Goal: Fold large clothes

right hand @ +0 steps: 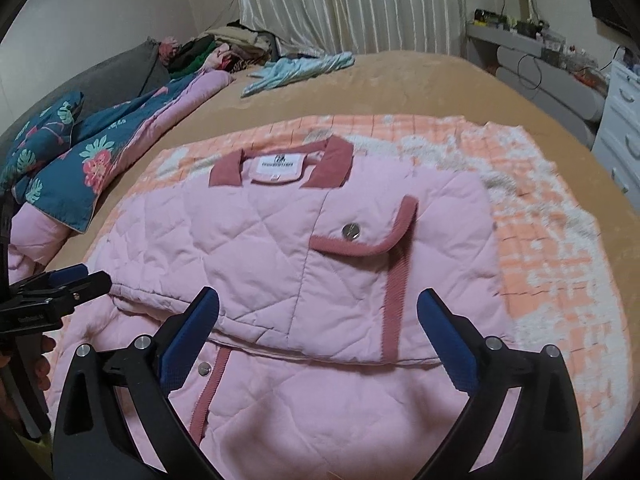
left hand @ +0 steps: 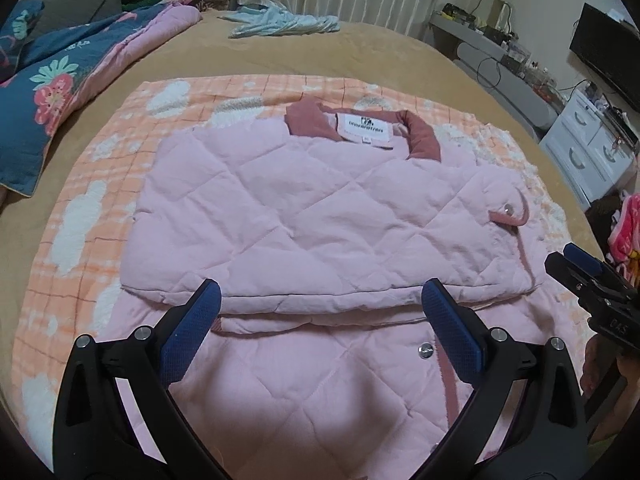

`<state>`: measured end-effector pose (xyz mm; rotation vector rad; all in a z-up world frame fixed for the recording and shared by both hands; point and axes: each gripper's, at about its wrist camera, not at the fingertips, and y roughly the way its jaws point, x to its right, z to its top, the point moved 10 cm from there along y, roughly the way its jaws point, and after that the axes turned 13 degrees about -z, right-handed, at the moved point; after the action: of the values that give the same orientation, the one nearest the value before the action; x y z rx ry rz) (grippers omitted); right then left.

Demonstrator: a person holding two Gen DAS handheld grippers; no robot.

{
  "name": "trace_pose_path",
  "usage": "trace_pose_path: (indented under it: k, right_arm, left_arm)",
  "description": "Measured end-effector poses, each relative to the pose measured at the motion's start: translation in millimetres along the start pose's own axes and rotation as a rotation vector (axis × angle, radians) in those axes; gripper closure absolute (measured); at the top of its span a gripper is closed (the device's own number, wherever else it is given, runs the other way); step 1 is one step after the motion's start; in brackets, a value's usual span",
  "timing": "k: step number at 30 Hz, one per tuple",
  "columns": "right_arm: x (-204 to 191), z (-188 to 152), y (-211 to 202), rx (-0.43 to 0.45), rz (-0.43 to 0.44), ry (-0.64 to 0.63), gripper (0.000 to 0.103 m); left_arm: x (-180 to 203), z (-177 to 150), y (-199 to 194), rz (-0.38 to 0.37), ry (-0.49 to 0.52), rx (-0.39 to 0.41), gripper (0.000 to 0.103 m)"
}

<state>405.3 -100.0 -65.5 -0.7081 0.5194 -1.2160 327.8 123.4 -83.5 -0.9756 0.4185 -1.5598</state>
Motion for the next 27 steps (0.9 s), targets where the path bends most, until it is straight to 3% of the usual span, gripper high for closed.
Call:
trace_pose_path:
  k: [15,27]
  right_arm:
    - [17,21,-66,0.103,0.017,0.041,0.004]
    - [23,14,-126,0.154,0.021,0.068,0.004]
  left_arm:
    - [25,6,-52,-0.012,0.035,0.063,0.009]
    - [44,8,-108,-0.033,0.076,0.129,0.009]
